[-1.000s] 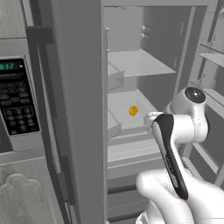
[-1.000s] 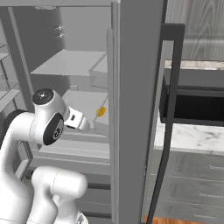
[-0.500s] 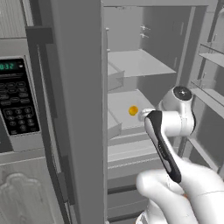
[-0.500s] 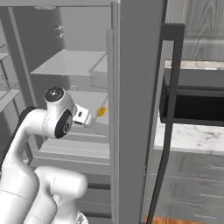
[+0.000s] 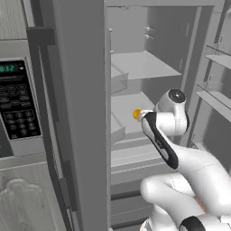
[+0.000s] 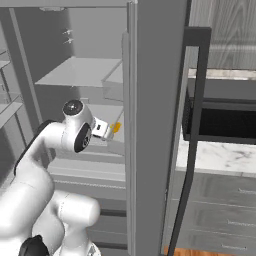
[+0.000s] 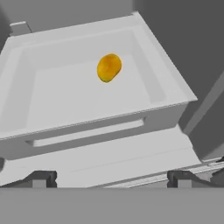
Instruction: Pick up both mangos from the fridge and place them inside the tupperware on the counter.
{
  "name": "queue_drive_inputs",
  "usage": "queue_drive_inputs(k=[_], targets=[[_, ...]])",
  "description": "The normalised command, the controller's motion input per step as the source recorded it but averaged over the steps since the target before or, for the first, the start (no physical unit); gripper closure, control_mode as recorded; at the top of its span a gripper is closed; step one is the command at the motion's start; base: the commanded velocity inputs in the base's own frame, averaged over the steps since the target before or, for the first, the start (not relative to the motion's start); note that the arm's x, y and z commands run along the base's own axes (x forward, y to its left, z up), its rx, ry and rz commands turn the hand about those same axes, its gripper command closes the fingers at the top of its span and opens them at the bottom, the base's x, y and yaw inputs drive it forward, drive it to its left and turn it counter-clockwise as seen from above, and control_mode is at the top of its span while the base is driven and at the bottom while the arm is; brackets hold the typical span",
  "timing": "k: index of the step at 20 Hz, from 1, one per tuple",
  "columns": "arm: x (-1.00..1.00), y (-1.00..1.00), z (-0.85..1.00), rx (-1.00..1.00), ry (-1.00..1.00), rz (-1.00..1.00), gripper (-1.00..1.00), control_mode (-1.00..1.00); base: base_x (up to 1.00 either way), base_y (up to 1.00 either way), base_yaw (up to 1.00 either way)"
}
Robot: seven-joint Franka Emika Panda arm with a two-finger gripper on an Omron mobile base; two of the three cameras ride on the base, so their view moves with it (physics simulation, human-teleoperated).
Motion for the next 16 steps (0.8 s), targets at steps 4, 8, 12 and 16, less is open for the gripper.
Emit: queue_drive_inputs(k=[4,8,12,16], targets=[[0.51,0.00,-0.12,0.00,0.00,0.00,-1.00,-1.00,0.00,0.00,0.00],[0.49,0.00,-0.09,0.00,0.00,0.00,-1.00,-1.00,0.00,0.00,0.00],[0.48,0.00,-0.09,0.00,0.00,0.00,-1.00,-1.00,0.00,0.00,0.00],[0.49,0.00,-0.15,0.00,0.00,0.00,-1.00,-1.00,0.00,0.00,0.00]])
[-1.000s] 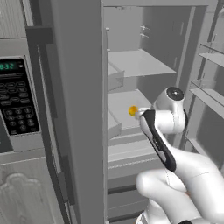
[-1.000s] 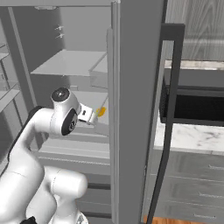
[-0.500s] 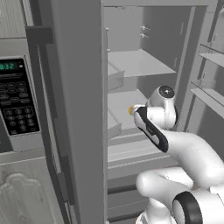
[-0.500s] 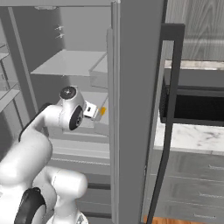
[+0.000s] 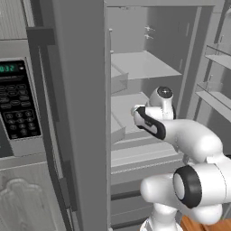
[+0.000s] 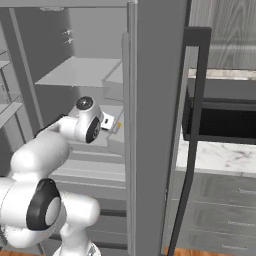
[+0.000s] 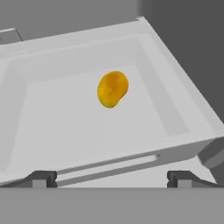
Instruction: Pick up both mangos from the fridge and place them inside the tupperware on the counter.
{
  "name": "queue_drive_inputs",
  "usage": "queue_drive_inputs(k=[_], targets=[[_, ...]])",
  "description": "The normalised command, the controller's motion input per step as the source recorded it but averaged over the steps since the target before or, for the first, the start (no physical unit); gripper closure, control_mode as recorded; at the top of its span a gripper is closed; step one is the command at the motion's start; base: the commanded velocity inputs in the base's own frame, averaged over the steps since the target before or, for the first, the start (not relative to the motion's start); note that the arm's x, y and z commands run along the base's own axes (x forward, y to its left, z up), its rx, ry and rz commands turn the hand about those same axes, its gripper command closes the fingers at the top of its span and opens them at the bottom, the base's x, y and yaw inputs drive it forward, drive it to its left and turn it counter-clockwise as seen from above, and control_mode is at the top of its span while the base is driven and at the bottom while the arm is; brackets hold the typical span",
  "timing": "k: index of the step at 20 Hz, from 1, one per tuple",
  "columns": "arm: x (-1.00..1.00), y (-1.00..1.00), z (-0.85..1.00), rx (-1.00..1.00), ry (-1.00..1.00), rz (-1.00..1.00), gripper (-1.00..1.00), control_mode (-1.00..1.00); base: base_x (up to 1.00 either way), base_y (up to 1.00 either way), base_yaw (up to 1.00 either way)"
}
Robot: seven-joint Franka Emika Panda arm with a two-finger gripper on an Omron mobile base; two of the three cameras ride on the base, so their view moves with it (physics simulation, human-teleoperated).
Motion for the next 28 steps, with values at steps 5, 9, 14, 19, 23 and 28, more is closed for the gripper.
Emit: queue_drive_inputs(k=[5,9,14,19,23,28], targets=[[0.44,0.00,-0.18,0.00,0.00,0.00,-1.00,-1.00,0.00,0.00,0.00],[0.26,0.00,-0.30,0.00,0.00,0.00,-1.00,-1.00,0.00,0.00,0.00],[0.32,0.00,-0.25,0.00,0.00,0.00,-1.00,-1.00,0.00,0.00,0.00],[0.35,0.00,-0.18,0.00,0.00,0.00,-1.00,-1.00,0.00,0.00,0.00],[0.41,-0.01,-0.10,0.00,0.00,0.00,-1.00,-1.00,0.00,0.00,0.00],[0.36,-0.07,-0.12,0.00,0.00,0.00,-1.00,-1.00,0.00,0.00,0.00]])
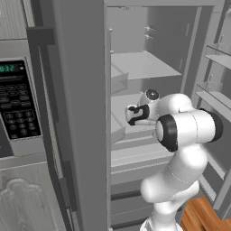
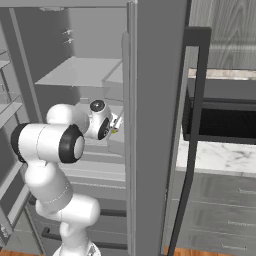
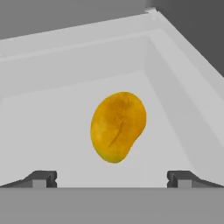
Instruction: Pick up both mangos from the fridge and place them inside the tupperware on the counter.
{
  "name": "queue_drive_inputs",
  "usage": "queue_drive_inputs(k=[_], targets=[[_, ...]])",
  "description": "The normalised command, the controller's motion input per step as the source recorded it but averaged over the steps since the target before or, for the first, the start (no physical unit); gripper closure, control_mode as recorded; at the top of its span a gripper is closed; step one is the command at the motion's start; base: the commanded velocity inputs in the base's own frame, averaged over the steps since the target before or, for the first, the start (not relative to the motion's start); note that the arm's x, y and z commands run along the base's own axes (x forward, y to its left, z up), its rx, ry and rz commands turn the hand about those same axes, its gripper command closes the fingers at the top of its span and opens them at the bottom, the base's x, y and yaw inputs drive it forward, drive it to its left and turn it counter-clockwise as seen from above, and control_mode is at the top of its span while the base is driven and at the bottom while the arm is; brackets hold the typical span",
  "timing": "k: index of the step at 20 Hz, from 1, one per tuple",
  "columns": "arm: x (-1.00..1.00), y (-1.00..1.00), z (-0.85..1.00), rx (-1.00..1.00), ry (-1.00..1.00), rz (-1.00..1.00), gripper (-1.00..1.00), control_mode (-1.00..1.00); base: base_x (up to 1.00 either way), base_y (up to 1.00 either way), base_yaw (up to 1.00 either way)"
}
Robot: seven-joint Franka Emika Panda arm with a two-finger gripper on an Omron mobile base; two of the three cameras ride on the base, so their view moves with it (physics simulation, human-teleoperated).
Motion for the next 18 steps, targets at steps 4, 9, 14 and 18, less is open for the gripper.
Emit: queue_drive_inputs(k=[4,9,14,18], targets=[[0.27,-0.11,-0.19,0.00,0.00,0.00,-1.00,-1.00,0.00,0.00,0.00],[0.23,-0.12,-0.24,0.00,0.00,0.00,-1.00,-1.00,0.00,0.00,0.00],[0.26,-0.05,-0.25,0.00,0.00,0.00,-1.00,-1.00,0.00,0.00,0.00],[0.33,0.00,-0.28,0.00,0.00,0.00,-1.00,-1.00,0.00,0.00,0.00]])
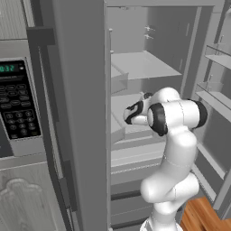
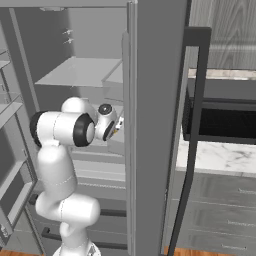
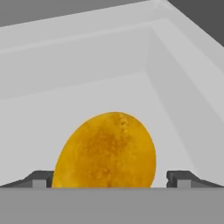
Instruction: Pick up both mangos from the fridge and place them inside the tupperware on the counter.
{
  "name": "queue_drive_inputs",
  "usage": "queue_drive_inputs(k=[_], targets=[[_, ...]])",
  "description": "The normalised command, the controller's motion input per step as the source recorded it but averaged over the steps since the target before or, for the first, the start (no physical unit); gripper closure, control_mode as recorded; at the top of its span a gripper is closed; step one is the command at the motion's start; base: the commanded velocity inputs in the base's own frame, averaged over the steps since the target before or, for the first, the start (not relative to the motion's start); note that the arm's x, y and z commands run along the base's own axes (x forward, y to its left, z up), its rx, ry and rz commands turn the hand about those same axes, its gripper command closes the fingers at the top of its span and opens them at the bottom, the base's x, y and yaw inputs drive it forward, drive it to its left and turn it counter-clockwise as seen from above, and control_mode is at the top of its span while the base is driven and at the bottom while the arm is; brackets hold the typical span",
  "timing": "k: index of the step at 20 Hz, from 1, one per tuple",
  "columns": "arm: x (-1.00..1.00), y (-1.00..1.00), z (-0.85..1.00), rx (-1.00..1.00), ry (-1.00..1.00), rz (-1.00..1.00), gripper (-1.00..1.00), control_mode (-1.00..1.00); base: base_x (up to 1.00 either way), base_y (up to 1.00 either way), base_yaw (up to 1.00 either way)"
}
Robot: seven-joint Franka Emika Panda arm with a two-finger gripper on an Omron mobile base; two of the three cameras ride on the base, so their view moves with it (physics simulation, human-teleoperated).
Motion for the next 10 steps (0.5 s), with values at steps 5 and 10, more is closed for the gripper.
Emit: queue_drive_inputs(k=[5,10], targets=[[0.37,0.00,-0.29,0.00,0.00,0.00,-1.00,-1.00,0.00,0.00,0.00],[0.22,0.00,-0.32,0.00,0.00,0.00,1.00,-1.00,0.00,0.00,0.00]])
